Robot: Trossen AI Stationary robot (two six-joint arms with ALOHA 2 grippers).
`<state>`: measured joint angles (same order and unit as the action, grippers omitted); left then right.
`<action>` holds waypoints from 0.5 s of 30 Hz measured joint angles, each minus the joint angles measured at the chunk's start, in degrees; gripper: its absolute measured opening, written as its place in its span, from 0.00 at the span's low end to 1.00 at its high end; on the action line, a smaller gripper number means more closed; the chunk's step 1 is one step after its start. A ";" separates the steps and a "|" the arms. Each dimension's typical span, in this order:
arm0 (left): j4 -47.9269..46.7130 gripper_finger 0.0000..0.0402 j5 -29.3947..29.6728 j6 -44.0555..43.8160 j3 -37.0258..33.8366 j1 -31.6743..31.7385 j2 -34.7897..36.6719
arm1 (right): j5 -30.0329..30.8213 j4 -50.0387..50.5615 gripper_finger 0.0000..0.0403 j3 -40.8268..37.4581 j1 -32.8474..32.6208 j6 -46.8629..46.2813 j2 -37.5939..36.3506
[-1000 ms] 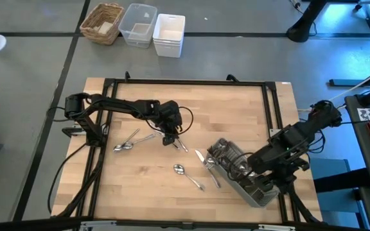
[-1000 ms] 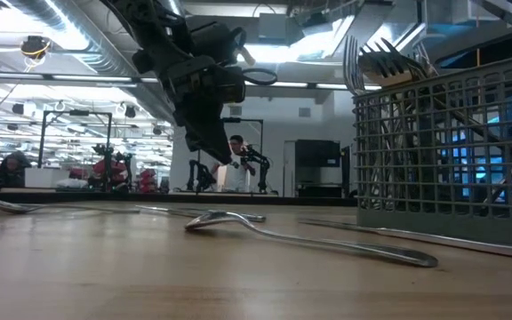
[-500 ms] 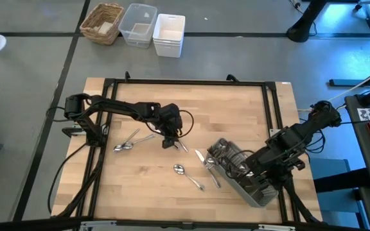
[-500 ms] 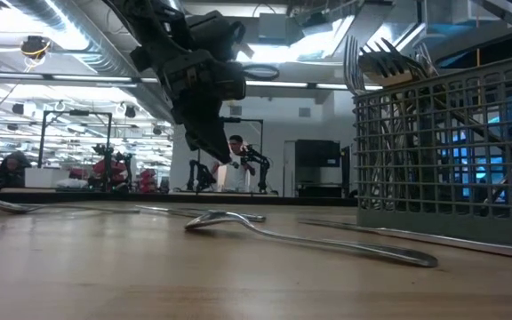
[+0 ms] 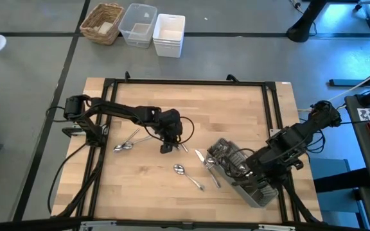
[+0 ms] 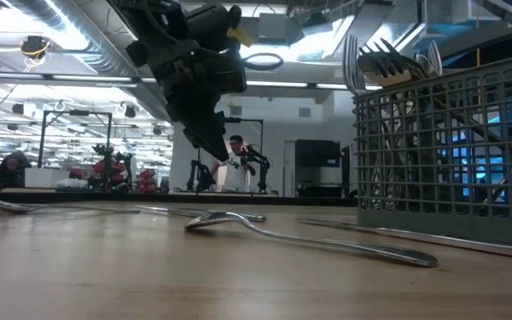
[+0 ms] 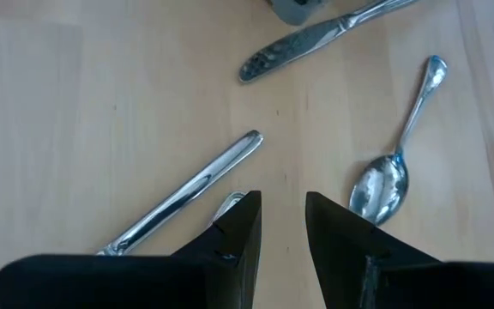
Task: Sort silverware
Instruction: Put the silver spoon into the gray silverware basket
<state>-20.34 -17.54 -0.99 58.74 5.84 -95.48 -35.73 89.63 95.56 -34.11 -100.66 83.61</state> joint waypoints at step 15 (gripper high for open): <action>15.48 0.21 0.50 8.64 0.00 -7.27 -0.11 | 43.81 -17.04 0.17 6.67 0.00 8.88 -0.04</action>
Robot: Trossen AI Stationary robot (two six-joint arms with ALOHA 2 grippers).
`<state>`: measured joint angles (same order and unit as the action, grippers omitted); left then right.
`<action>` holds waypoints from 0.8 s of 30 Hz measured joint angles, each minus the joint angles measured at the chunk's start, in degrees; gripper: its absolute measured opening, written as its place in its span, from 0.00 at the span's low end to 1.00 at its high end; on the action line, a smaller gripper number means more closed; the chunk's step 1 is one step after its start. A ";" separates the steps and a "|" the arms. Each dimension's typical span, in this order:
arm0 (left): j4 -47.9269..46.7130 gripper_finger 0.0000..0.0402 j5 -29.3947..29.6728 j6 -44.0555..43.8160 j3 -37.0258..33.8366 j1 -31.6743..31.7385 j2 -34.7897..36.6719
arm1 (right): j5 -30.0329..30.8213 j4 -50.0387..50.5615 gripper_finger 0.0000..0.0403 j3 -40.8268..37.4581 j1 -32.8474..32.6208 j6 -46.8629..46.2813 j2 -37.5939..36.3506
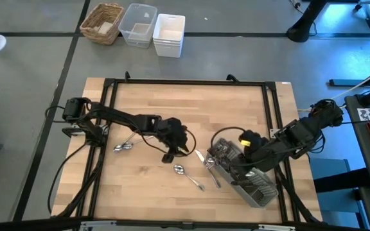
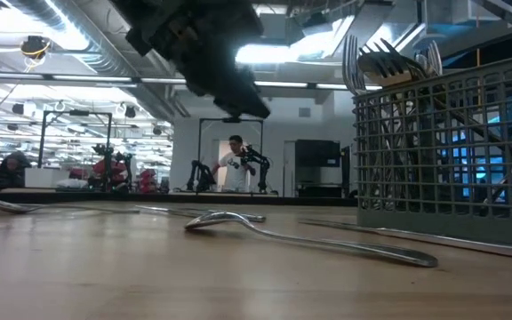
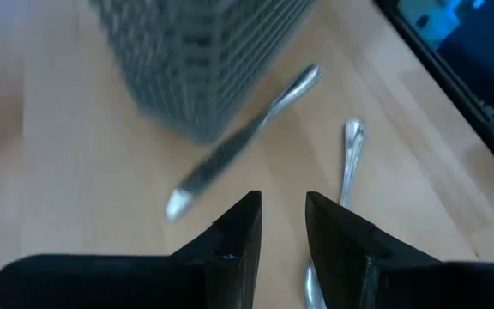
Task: Sort silverware
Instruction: Put the silver spoon into the gray silverware basket
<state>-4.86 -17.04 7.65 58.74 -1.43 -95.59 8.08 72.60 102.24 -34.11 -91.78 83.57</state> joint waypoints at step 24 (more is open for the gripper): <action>27.60 0.21 4.51 15.61 0.07 -2.18 -16.53 | 7.86 -25.41 0.17 0.04 -0.04 34.67 10.82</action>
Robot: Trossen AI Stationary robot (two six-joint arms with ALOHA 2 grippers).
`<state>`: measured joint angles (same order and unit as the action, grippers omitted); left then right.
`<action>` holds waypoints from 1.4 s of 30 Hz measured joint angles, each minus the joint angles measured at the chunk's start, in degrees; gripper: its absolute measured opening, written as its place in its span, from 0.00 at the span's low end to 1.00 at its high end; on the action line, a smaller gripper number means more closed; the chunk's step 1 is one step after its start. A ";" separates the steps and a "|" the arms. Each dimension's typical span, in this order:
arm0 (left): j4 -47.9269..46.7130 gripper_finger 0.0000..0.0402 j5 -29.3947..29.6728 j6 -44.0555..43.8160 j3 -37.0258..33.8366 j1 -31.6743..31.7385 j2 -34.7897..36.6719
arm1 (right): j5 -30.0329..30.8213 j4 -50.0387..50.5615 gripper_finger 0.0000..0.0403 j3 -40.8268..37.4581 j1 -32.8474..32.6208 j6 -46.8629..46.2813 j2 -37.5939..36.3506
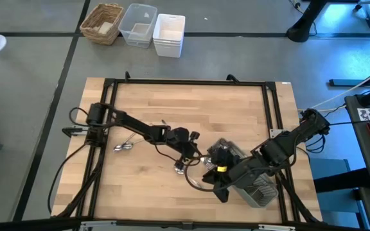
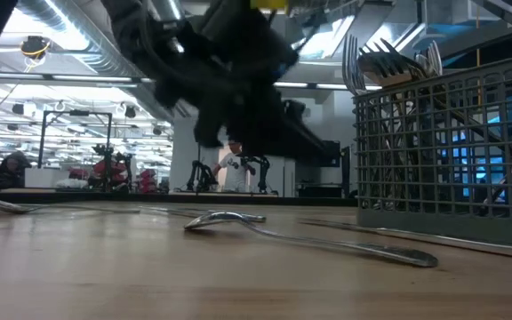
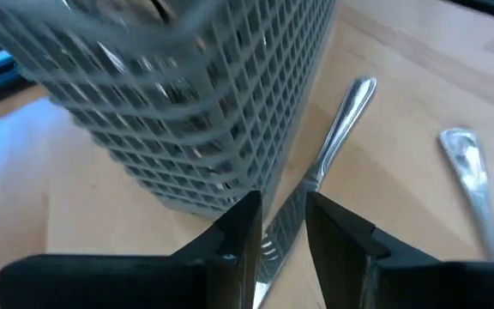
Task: Sort silverware
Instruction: Put the silver spoon into the gray silverware basket
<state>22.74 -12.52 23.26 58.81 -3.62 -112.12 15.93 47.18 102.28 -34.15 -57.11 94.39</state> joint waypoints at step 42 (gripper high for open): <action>-9.34 0.21 8.82 -18.61 0.26 -0.61 -4.65 | -11.01 -3.35 0.17 0.00 0.04 -0.97 0.00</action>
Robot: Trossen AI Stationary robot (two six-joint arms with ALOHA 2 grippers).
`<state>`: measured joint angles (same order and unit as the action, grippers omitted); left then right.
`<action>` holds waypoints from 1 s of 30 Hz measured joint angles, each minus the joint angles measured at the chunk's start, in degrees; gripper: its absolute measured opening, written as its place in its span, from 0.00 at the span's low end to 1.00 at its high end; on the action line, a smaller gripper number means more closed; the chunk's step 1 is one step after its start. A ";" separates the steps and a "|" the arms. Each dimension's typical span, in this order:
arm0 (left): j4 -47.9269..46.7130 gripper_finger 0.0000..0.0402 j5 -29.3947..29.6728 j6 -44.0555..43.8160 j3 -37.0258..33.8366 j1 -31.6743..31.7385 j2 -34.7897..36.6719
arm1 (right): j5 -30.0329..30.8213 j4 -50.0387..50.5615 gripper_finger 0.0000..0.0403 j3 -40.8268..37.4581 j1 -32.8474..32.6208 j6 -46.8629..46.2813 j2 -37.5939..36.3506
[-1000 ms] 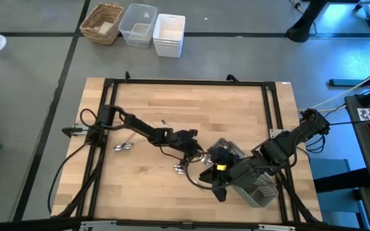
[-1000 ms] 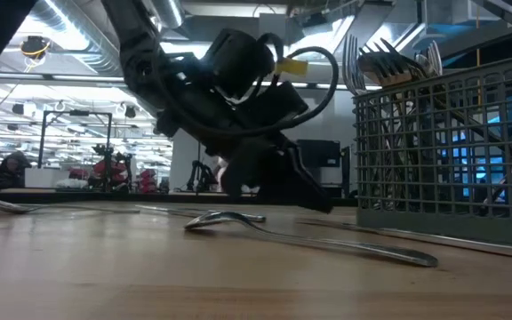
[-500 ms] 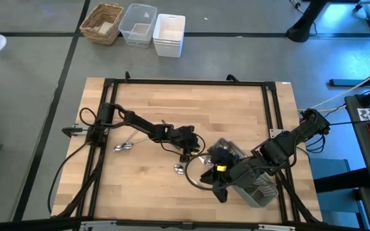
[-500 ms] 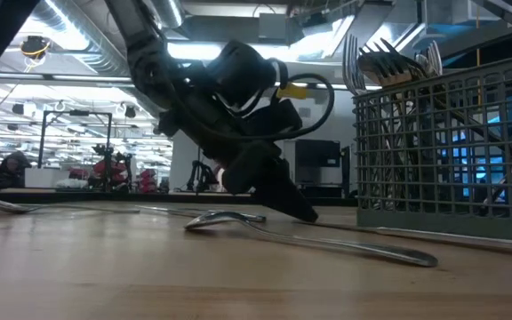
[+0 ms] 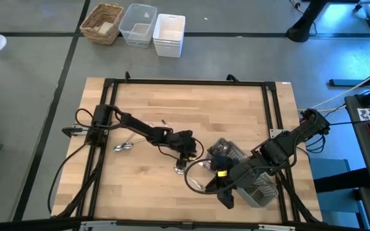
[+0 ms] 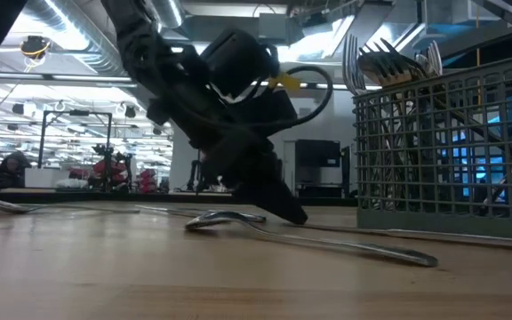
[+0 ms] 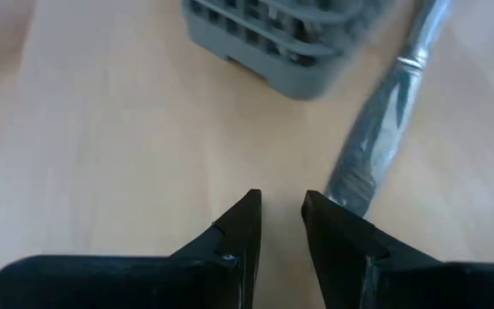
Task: Sort silverware
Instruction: Put the silver spoon into the gray silverware basket
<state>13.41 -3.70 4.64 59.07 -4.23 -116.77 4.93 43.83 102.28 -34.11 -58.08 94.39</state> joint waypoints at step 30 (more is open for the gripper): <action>-17.19 0.20 -1.21 -2.31 -0.43 -4.02 9.49 | -9.52 13.14 0.17 -0.02 0.02 -1.49 8.70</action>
<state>-3.78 -4.92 2.34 58.64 -8.25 -107.28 -4.59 56.97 102.26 -34.09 -59.57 103.09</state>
